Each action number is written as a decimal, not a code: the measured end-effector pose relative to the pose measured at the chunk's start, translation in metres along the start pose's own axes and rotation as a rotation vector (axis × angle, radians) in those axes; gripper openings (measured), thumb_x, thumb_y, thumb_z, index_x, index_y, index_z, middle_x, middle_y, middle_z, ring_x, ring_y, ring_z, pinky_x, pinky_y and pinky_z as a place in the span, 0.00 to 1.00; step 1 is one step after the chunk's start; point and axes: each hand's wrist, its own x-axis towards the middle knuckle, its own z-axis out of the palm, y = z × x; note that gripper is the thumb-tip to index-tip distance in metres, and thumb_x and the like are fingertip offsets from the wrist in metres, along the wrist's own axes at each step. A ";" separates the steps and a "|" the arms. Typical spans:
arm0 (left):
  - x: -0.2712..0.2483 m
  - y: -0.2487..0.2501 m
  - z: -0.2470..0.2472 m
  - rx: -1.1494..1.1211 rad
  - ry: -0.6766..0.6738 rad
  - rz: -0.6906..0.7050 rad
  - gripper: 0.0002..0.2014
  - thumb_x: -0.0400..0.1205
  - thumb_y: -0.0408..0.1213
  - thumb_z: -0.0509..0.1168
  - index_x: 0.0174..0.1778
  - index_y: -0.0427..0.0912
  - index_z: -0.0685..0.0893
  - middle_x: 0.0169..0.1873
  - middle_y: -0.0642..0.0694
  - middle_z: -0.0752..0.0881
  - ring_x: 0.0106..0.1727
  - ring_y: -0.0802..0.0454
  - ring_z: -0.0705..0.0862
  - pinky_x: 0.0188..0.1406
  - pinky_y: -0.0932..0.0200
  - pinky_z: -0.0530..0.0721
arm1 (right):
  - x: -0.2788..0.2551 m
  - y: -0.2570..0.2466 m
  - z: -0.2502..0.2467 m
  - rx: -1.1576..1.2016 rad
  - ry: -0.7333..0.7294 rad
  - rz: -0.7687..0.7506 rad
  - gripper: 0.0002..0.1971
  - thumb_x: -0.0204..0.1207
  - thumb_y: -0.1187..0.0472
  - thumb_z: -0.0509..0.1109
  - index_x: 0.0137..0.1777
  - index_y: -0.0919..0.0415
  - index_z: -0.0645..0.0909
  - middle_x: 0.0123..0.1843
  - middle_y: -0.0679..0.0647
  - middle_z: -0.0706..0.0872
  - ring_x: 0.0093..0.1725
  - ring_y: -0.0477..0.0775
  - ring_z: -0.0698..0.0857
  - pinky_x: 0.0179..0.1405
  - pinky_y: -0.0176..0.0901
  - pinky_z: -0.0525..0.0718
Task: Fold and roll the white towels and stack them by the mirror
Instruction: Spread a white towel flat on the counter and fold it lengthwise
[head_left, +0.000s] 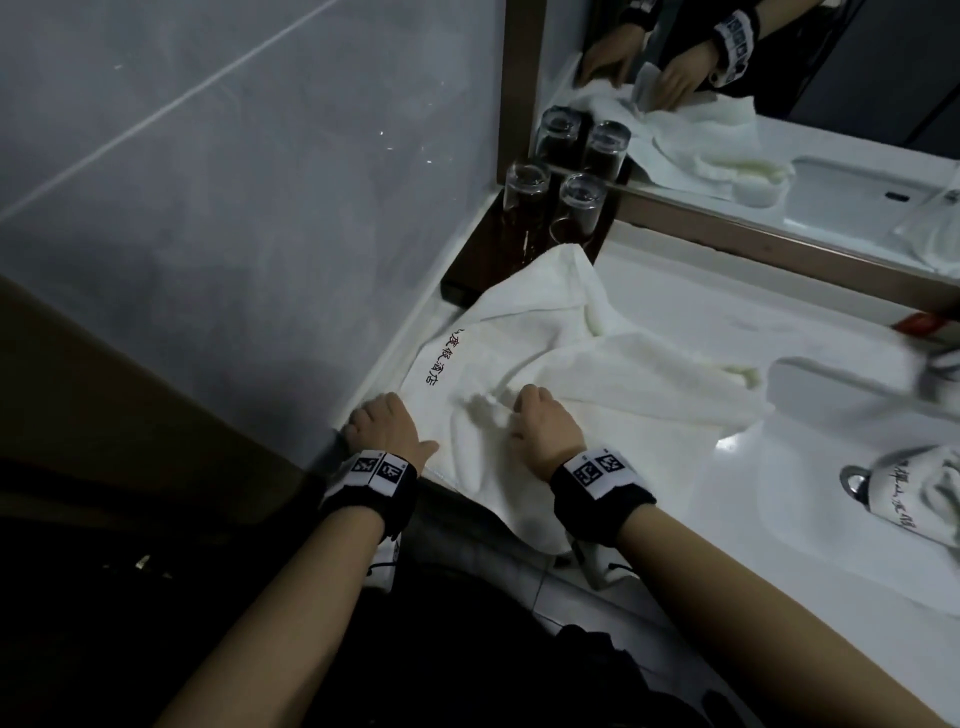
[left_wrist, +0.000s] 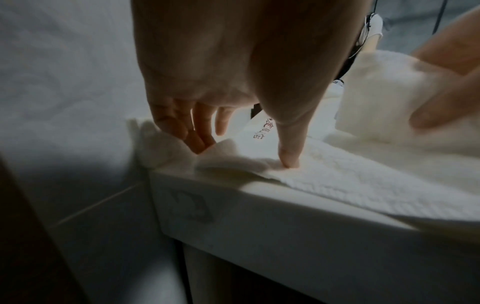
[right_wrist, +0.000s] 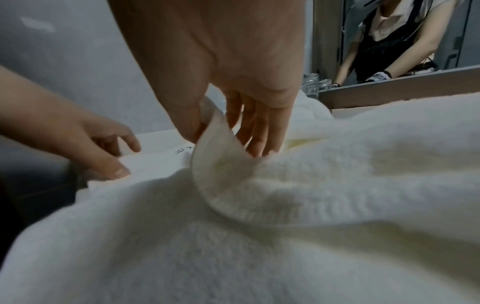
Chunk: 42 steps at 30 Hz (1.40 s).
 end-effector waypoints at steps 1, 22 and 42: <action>-0.001 -0.001 0.000 -0.023 -0.023 -0.026 0.40 0.70 0.58 0.73 0.68 0.36 0.67 0.68 0.35 0.73 0.69 0.36 0.72 0.67 0.45 0.70 | 0.001 0.003 -0.003 -0.033 -0.032 -0.022 0.10 0.76 0.67 0.62 0.56 0.67 0.72 0.57 0.65 0.78 0.56 0.65 0.79 0.47 0.51 0.75; -0.005 -0.017 -0.014 -1.330 0.025 -0.016 0.17 0.82 0.20 0.53 0.62 0.40 0.76 0.57 0.36 0.83 0.45 0.46 0.83 0.29 0.55 0.87 | 0.007 -0.075 0.010 0.123 -0.014 -0.382 0.15 0.78 0.70 0.59 0.63 0.72 0.75 0.64 0.70 0.78 0.58 0.68 0.80 0.56 0.49 0.73; 0.031 -0.011 0.000 -0.975 0.291 -0.031 0.14 0.80 0.28 0.56 0.46 0.55 0.66 0.48 0.43 0.80 0.44 0.42 0.80 0.41 0.55 0.76 | -0.030 -0.008 0.015 -0.307 -0.143 0.111 0.23 0.74 0.67 0.66 0.68 0.63 0.64 0.68 0.60 0.71 0.67 0.61 0.74 0.60 0.53 0.75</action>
